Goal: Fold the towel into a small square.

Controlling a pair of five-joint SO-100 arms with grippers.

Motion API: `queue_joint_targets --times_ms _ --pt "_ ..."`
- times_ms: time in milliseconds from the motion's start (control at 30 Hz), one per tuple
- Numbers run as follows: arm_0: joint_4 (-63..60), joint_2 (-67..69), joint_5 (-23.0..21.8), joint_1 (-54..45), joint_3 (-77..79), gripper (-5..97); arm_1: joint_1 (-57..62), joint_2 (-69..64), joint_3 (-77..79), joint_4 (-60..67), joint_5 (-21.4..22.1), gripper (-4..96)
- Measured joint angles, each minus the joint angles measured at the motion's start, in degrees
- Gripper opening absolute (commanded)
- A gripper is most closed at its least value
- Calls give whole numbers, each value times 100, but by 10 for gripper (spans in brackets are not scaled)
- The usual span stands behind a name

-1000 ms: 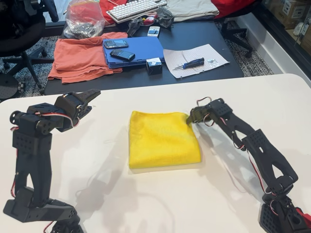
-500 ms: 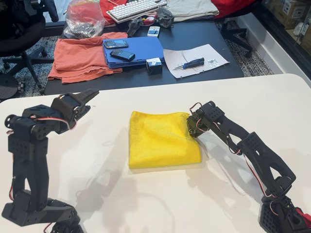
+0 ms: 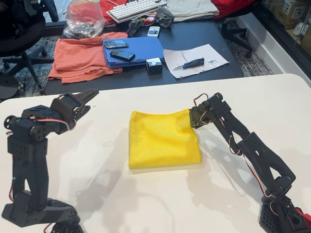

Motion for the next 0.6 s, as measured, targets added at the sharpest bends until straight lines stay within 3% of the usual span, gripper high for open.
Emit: queue_joint_targets --times_ms 300,600 --pt "0 35 281 -826 -88 -5 -35 18 0 202 -35 235" --pt "-35 -729 255 -580 -290 -5 -9 26 0 439 -18 235"
